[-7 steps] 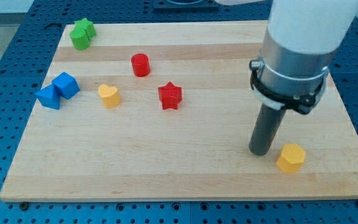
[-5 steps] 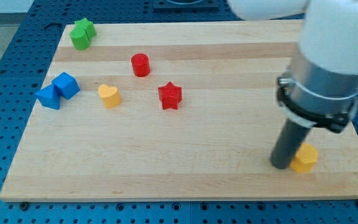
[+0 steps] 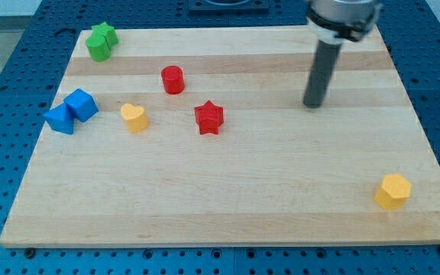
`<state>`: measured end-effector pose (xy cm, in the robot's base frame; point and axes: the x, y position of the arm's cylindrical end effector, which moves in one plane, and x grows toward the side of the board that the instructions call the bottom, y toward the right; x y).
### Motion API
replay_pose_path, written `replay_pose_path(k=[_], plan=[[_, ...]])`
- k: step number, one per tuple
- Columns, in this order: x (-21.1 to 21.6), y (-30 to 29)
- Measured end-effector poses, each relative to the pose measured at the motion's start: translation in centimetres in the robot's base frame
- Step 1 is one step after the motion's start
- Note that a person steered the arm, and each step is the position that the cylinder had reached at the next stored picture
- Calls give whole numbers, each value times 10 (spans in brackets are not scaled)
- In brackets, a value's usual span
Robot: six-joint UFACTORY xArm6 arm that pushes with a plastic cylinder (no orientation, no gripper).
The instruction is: Push the yellow heart closer to the yellow hexagon
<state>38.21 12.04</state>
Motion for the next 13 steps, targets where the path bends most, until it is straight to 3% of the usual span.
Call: replay_pose_path(k=[1, 2, 3, 5, 7, 9, 10, 11, 13], plan=[[-31, -49], [-29, -127], [-6, -210], [41, -300], [98, -310], [105, -303], [131, -257], [128, -260], [124, -360]])
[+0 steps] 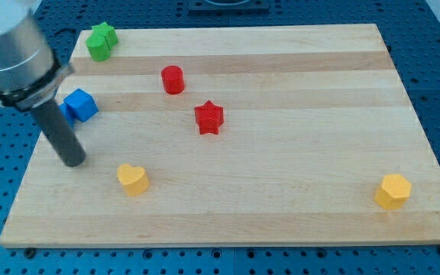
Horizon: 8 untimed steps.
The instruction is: Push the yellow heart closer to the yellow hexagon
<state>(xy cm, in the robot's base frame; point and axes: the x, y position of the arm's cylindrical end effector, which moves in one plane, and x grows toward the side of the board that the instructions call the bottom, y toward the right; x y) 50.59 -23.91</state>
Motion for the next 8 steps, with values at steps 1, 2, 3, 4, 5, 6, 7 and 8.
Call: replay_pose_path(k=[1, 2, 3, 4, 5, 6, 7, 8], plan=[[32, 28], [36, 116], [36, 214], [36, 271], [36, 274], [40, 279], [47, 329], [47, 362]])
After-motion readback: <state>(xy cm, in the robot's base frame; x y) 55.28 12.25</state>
